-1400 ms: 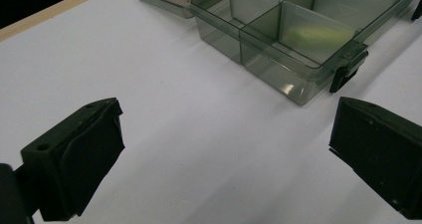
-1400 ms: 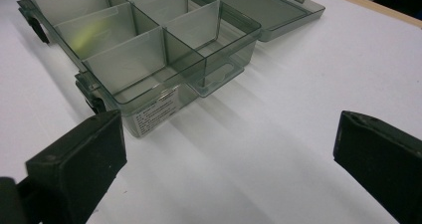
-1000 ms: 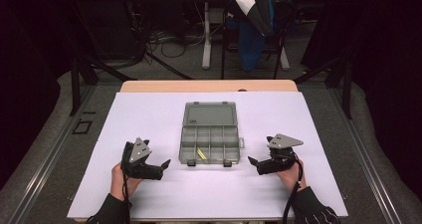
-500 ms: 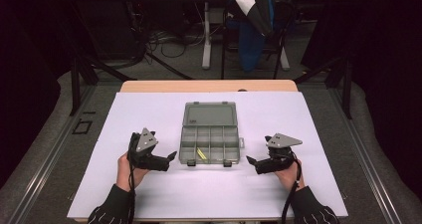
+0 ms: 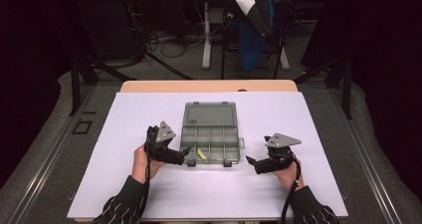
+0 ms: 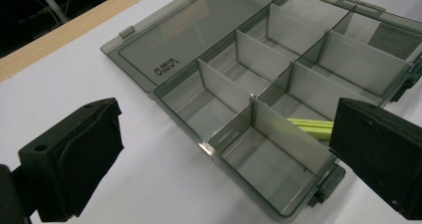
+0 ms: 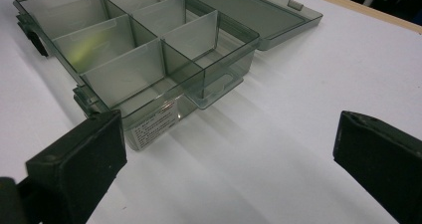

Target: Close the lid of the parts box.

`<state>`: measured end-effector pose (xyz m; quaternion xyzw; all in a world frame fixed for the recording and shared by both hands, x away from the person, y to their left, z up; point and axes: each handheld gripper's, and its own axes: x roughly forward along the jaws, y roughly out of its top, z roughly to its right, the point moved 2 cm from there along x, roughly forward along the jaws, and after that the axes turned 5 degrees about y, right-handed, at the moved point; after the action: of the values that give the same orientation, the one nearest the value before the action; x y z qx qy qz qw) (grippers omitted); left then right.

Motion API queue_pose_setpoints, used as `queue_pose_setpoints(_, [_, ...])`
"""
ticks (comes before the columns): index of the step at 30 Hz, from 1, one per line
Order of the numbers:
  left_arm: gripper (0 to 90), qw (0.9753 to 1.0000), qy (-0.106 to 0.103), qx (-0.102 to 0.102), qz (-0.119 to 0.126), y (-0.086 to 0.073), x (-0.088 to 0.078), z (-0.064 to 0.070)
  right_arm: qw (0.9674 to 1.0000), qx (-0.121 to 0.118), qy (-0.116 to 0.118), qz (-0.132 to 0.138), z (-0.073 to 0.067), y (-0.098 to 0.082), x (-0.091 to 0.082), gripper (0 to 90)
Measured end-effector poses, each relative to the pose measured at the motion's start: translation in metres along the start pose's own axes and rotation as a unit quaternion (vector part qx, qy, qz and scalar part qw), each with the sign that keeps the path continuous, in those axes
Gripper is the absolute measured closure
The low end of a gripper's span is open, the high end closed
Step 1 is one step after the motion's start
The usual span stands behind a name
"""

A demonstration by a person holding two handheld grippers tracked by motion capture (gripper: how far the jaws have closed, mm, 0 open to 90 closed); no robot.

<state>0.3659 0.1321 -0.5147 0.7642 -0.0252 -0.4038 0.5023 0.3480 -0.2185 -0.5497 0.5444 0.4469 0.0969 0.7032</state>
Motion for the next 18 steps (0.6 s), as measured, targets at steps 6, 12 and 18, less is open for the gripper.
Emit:
queue_pose_setpoints(6, [2.3, 0.9999, -0.012, 0.001, -0.01, 0.006, 0.012, 0.004, 1.0, -0.006, 0.005, -0.003, -0.002, 0.001, 0.003, 0.0])
queue_pose_setpoints(12, [12.8, 0.9996, -0.023, 0.004, -0.019, 0.009, 0.023, 0.009, 0.9999, -0.009, 0.009, -0.004, -0.003, 0.002, 0.003, 0.0])
queue_pose_setpoints(18, [19.5, 0.9993, -0.023, 0.005, -0.028, 0.011, 0.033, 0.012, 0.9999, -0.005, 0.012, -0.009, -0.003, 0.001, 0.005, 0.0])
